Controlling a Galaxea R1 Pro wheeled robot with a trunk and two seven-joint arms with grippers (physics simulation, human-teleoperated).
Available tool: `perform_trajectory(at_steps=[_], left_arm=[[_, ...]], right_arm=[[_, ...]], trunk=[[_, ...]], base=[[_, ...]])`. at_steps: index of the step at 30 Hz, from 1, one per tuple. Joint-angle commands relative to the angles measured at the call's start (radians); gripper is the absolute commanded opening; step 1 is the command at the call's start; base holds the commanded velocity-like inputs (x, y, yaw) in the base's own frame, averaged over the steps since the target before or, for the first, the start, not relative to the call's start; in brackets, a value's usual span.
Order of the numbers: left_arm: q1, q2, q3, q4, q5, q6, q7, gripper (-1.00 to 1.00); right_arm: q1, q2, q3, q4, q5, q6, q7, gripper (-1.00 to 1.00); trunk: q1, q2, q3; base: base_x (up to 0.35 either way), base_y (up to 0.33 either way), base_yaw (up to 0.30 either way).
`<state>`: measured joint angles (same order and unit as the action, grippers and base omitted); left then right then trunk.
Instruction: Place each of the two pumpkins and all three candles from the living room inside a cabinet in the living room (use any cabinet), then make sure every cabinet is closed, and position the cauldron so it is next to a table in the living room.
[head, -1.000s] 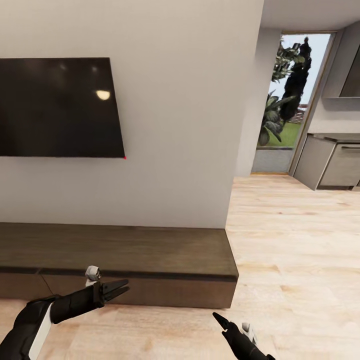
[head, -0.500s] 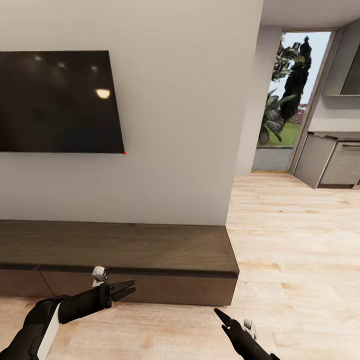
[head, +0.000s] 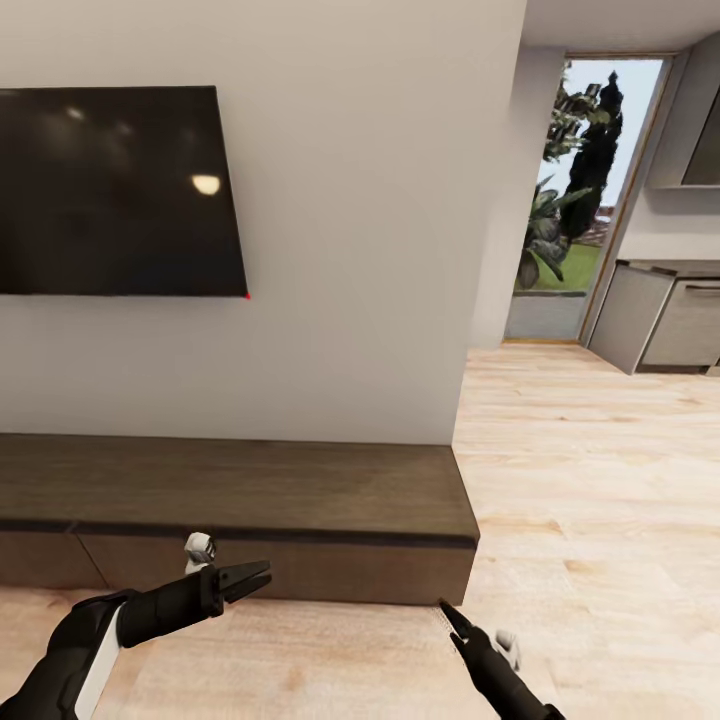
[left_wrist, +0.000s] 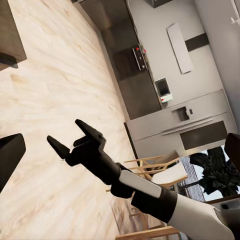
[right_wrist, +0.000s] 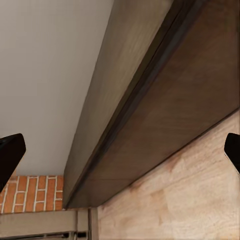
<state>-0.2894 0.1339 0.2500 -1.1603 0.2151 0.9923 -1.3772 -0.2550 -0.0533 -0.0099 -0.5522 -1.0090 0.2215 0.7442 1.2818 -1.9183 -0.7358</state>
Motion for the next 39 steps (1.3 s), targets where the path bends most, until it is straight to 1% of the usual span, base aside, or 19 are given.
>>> perform_trajectory(at_steps=[1,2,3,4,5,7,8,10,12,15,21,26,27,29,34,36,37,38,39], left_arm=[[-0.001,0.000,0.000,0.000,0.002,0.010,-0.002,1.00],[-0.001,0.000,0.000,0.000,0.002,0.010,-0.002,1.00],[-0.001,0.000,0.000,0.000,0.002,0.010,-0.002,1.00],[-0.001,0.000,0.000,0.000,0.002,0.010,-0.002,1.00],[-0.001,0.001,0.000,0.000,0.002,0.010,-0.002,1.00],[-0.001,0.001,0.000,0.000,0.003,0.010,-0.002,1.00],[-0.001,0.001,0.000,0.000,0.003,0.010,-0.002,1.00],[-0.001,0.000,0.000,0.001,0.002,0.010,-0.002,1.00],[-0.001,0.000,0.000,0.000,0.002,0.010,-0.002,1.00],[-0.001,-0.001,0.001,0.001,0.001,0.010,-0.002,1.00],[-0.001,-0.002,0.001,0.000,0.001,0.010,-0.003,1.00],[-0.001,-0.002,-0.001,-0.001,0.001,0.010,-0.005,1.00],[-0.001,-0.002,-0.001,-0.001,0.001,0.010,-0.005,1.00],[-0.001,-0.002,-0.002,-0.004,0.000,0.011,-0.005,1.00],[0.000,-0.001,-0.004,-0.030,0.002,0.011,-0.006,1.00],[0.001,-0.001,-0.005,-0.035,0.015,0.011,-0.010,1.00],[0.001,0.000,-0.008,-0.039,0.037,0.011,-0.018,1.00],[0.001,0.000,-0.010,-0.040,0.047,0.011,-0.020,1.00],[0.001,0.000,-0.017,-0.044,0.075,0.010,-0.024,1.00]], right_arm=[[-0.001,-0.001,-0.001,0.000,-0.038,0.005,0.004,1.00],[-0.001,-0.001,-0.001,0.000,-0.077,0.003,0.006,1.00],[-0.001,-0.002,0.000,0.000,-0.097,0.002,0.008,1.00],[0.000,-0.005,0.001,-0.001,-0.133,0.001,0.012,1.00],[0.000,-0.009,0.003,-0.004,-0.158,0.002,0.014,1.00],[-0.001,-0.018,0.005,-0.008,-0.186,0.011,0.015,1.00],[-0.001,-0.021,0.004,-0.008,-0.192,0.017,0.016,1.00],[-0.001,-0.037,0.002,-0.007,-0.207,0.043,0.018,1.00],[-0.001,-0.045,0.001,-0.004,-0.214,0.066,0.037,1.00],[-0.001,-0.049,0.001,-0.001,-0.218,0.079,0.063,1.00],[-0.001,-0.051,0.001,-0.001,-0.219,0.086,0.081,1.00],[-0.001,-0.054,0.002,-0.006,-0.208,0.088,0.155,1.00],[-0.001,-0.055,0.002,-0.006,-0.207,0.089,0.162,1.00],[-0.001,-0.058,0.002,-0.005,-0.206,0.099,0.177,1.00],[0.000,-0.062,0.002,-0.003,-0.206,0.113,0.184,1.00],[0.000,-0.063,0.002,-0.002,-0.206,0.113,0.182,1.00],[0.000,-0.063,0.002,-0.003,-0.206,0.111,0.181,1.00],[0.000,-0.063,0.002,-0.002,-0.206,0.110,0.181,1.00],[0.000,-0.063,0.002,-0.003,-0.206,0.108,0.181,1.00]], trunk=[[0.004,-0.008,-0.004],[0.008,-0.015,-0.007],[0.011,-0.022,-0.010],[0.015,-0.029,-0.014],[0.019,-0.036,-0.017],[0.027,-0.050,-0.023],[0.031,-0.057,-0.026],[0.038,-0.071,-0.032],[0.046,-0.085,-0.039],[0.057,-0.106,-0.048],[0.080,-0.148,-0.067],[0.100,-0.183,-0.083],[0.103,-0.190,-0.086],[0.103,-0.190,-0.086],[0.103,-0.190,-0.086],[0.103,-0.190,-0.086],[0.103,-0.190,-0.086],[0.103,-0.190,-0.086],[0.103,-0.190,-0.086]], base=[[0.000,0.000,0.000],[0.000,0.000,0.000],[0.000,0.000,0.000],[0.000,0.000,0.000],[0.000,0.000,0.000],[0.000,0.000,0.000],[0.000,0.000,0.000],[0.000,0.000,0.000],[0.000,0.000,0.000],[0.000,0.000,0.000],[0.000,0.000,0.000],[0.000,0.000,0.000],[0.000,0.000,0.000],[0.000,0.000,0.000],[0.000,0.000,0.000],[0.070,0.000,0.000],[0.043,0.000,0.000],[0.034,0.000,0.000],[0.017,0.000,0.000]])
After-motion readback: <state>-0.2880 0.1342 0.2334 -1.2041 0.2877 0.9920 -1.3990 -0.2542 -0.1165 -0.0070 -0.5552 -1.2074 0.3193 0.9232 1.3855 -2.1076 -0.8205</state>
